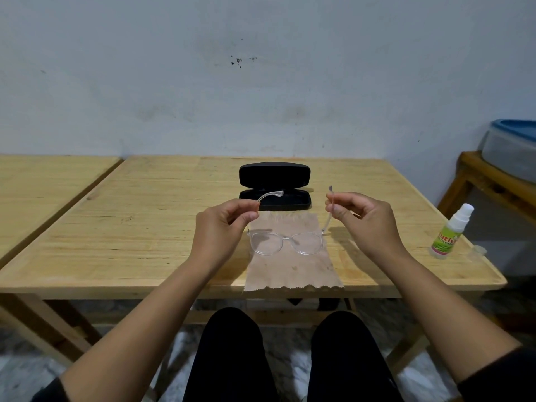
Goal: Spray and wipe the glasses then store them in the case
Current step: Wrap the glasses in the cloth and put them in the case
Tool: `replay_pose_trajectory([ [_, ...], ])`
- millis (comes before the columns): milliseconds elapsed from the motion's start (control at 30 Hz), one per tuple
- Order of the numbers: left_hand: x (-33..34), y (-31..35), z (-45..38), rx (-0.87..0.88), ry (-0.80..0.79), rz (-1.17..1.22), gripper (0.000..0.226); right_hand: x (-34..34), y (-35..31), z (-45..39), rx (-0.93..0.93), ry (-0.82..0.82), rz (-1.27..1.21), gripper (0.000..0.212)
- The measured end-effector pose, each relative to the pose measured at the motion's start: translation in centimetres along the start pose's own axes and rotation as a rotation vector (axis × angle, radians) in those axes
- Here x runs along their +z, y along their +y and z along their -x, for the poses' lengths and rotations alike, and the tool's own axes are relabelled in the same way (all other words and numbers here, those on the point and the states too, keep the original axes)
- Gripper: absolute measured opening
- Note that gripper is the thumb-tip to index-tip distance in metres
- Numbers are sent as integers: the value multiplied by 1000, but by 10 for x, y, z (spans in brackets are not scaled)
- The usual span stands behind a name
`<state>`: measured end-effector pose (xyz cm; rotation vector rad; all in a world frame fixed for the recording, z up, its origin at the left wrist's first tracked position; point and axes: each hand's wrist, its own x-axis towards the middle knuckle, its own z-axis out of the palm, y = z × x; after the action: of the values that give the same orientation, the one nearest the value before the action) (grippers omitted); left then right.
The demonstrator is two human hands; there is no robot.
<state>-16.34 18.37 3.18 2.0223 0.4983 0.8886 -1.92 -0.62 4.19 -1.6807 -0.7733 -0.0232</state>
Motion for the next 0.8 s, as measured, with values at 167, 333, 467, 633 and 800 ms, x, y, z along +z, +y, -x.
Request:
replay_pose_trajectory([
  [167,-4,1,3,4,15,-2,26,-3,2,2,34,28,24,26],
  [333,-25,-3,19,43,49,-83,28,-18,3,17,75,31,98,26],
  [467,-36,-13,49,135,-165,-214,27,-32,8,39,128,-285,142,26],
  [633,-35,-21,61,296,-425,-263,32,-36,11,47,46,-569,277,33],
  [800,-33,-22,62,379,-458,-316,26,-32,13,47,-83,-627,425,36],
])
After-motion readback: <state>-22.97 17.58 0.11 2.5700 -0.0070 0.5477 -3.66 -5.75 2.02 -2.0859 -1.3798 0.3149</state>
